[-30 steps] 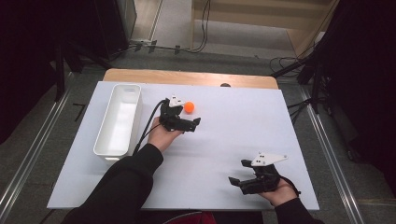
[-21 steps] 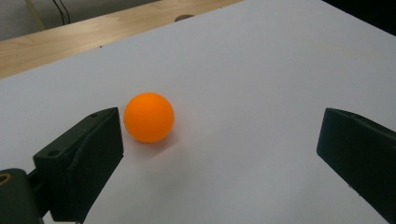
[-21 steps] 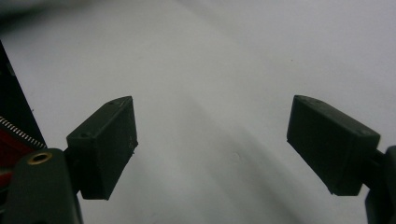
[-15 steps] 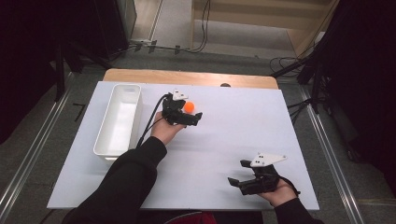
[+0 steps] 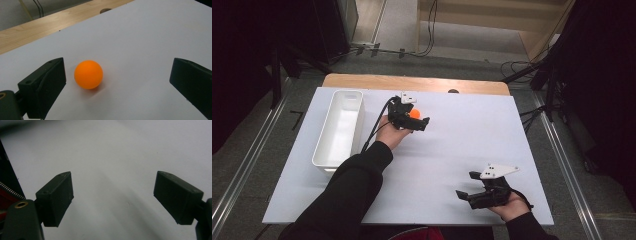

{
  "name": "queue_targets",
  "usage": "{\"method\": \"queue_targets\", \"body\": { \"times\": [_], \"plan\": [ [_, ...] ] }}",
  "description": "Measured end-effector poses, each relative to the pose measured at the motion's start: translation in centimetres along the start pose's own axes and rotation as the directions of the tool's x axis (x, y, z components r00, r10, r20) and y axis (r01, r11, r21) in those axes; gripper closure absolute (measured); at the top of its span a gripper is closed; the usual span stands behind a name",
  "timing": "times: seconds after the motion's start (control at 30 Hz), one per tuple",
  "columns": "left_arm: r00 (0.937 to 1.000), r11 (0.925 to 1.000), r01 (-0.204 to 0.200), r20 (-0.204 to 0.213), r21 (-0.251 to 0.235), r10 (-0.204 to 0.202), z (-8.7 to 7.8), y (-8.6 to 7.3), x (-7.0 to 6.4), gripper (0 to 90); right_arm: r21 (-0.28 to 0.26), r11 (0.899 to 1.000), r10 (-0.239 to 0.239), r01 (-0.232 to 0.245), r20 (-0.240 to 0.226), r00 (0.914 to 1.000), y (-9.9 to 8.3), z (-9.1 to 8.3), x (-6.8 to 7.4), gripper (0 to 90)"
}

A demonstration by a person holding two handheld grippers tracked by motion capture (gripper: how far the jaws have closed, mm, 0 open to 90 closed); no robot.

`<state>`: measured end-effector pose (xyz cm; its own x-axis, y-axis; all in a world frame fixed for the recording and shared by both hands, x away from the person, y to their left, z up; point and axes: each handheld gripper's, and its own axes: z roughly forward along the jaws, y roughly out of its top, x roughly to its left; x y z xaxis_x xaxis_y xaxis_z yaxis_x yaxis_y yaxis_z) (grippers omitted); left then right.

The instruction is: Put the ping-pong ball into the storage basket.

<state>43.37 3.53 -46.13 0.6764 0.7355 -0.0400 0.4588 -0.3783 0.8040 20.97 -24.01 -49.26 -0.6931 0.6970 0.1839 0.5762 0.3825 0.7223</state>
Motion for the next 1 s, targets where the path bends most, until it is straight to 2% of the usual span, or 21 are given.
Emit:
{"method": "queue_targets", "body": {
  "times": [0.07,0.3,0.5,0.6,0.7,0.73,0.8,0.9,1.0],
  "plan": [
    [0.9998,0.9998,0.017,0.008,0.012,-0.018,0.2,0.1,0.2,0.9,-0.001,1.0,0.002,-0.002,-0.001,1.0,0.0,0.0,0.0,14.8],
    [0.9999,0.9997,0.013,-0.004,0.019,-0.013,0.8,0.6,0.5,0.9,-0.001,1.0,0.003,-0.003,-0.001,1.0,0.0,0.0,0.0,14.8],
    [0.9998,0.9999,0.012,-0.014,0.007,-0.012,1.1,0.8,0.7,1.0,-0.002,1.0,0.001,-0.001,0.004,1.0,0.0,0.0,0.0,14.8],
    [0.9996,0.9996,0.029,-0.005,-0.001,-0.029,1.4,0.7,1.0,1.0,-0.007,1.0,0.002,-0.002,0.005,1.0,0.0,0.0,0.0,14.8],
    [0.9995,0.9993,0.029,-0.015,-0.025,-0.03,1.5,0.7,1.3,1.0,-0.007,1.0,0.0,0.001,0.007,1.0,0.1,-0.1,0.0,14.8],
    [0.999,0.9986,0.043,-0.012,-0.029,-0.044,1.6,0.7,1.5,1.0,-0.009,1.0,-0.003,0.003,0.009,1.0,0.1,-0.1,0.0,14.8],
    [0.9981,0.998,0.06,-0.013,-0.022,-0.06,1.6,0.6,1.6,3.9,-0.006,1.0,0.0,0.0,0.006,1.0,0.1,0.0,0.1,14.8],
    [0.999,0.9993,0.037,-0.025,0.008,-0.037,2.1,0.6,1.8,3.9,-0.006,1.0,-0.001,0.001,0.006,1.0,0.0,0.0,0.0,14.8],
    [0.9986,0.9988,0.048,-0.024,0.012,-0.048,2.3,0.8,1.9,3.9,-0.004,1.0,0.002,-0.002,0.003,1.0,0.0,0.0,0.1,14.8]
  ]
}}
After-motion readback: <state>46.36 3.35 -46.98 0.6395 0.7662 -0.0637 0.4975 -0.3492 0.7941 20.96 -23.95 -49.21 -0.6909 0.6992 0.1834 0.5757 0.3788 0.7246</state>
